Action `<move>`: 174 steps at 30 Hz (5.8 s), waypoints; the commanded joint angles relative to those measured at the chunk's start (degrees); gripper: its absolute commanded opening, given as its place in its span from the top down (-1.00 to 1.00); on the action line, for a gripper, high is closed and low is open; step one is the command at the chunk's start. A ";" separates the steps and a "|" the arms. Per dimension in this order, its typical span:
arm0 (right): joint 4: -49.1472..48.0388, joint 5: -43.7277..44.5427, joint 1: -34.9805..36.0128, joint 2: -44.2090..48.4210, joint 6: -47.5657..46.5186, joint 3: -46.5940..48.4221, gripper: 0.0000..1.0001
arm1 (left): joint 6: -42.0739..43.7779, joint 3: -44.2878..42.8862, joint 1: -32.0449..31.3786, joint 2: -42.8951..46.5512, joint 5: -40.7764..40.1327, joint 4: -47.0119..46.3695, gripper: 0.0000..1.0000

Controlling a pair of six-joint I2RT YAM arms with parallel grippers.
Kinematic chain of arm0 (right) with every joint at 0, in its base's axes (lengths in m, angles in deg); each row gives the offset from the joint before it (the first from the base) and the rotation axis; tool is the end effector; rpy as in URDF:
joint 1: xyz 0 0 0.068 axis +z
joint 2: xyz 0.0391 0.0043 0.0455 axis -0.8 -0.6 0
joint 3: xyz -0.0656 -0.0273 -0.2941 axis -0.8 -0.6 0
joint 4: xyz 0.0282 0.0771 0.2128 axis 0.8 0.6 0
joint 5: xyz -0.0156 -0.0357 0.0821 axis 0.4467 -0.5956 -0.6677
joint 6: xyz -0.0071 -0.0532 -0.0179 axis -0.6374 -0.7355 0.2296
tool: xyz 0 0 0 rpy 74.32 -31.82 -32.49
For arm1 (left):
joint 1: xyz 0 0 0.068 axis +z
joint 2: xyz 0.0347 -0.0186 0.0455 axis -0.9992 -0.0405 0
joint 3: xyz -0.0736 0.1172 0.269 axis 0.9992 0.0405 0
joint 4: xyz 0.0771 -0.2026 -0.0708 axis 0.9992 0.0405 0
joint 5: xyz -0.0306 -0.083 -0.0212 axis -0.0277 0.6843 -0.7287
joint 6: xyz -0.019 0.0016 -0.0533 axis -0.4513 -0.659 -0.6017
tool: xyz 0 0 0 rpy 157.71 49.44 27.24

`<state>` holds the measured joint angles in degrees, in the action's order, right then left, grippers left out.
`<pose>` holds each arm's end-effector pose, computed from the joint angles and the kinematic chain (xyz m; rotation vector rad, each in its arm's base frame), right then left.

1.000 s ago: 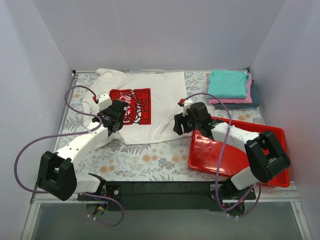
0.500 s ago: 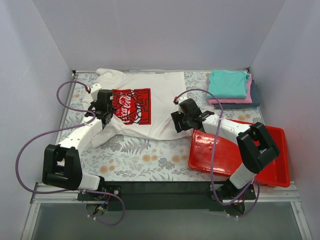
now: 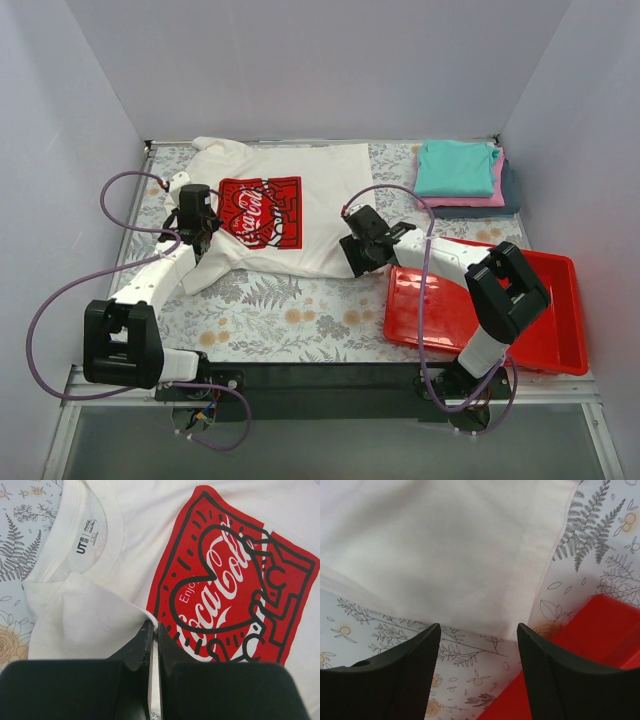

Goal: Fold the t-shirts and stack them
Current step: Fold the tshirt

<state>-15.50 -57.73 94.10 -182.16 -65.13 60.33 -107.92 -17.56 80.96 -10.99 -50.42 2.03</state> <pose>0.2422 0.1973 0.2371 -0.5688 2.4745 0.0302 0.2522 -0.0148 0.2844 -1.2583 1.8088 -0.2808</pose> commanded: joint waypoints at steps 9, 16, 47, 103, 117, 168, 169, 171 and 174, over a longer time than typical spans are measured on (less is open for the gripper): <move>11.33 8.54 1.04 -3.56 4.75 -1.24 -0.16 | 1.16 0.59 1.01 2.92 2.38 -1.10 1.00; 11.07 9.86 0.78 -8.22 4.75 0.61 -0.16 | 1.24 1.03 1.71 4.77 2.03 -0.66 1.00; 12.03 -6.31 8.59 0.46 -1.32 1.31 0.97 | 3.26 2.52 3.29 11.80 0.18 -1.01 1.00; 28.82 -22.48 -13.02 -29.23 -24.16 50.18 0.97 | 34.82 -40.36 -4.53 -40.57 4.14 -11.13 1.00; 24.97 -19.31 -16.10 -24.85 -21.62 50.90 -0.13 | 24.19 -25.01 -3.83 -21.44 -7.20 -7.26 -0.71; 9.49 -26.08 -12.14 -17.36 -21.44 28.47 -0.25 | 8.54 -0.73 20.87 -10.97 -0.88 -5.23 1.00; 10.10 -25.30 -11.71 -17.98 -21.36 29.34 -0.24 | 8.63 -0.73 21.05 -11.05 -0.61 -5.40 1.00; 10.54 -24.42 -11.62 -19.56 -21.27 30.14 -0.22 | 8.89 -0.47 21.75 -11.05 -0.87 -6.02 1.00; 10.63 -23.27 -11.62 -20.44 -20.92 31.02 -0.18 | 8.89 -0.73 23.06 -11.23 0.44 -6.46 1.00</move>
<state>-5.86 -82.51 82.30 -202.33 -86.57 88.33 -99.85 -16.82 102.60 -22.59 -49.85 -3.54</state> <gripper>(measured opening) 0.598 0.024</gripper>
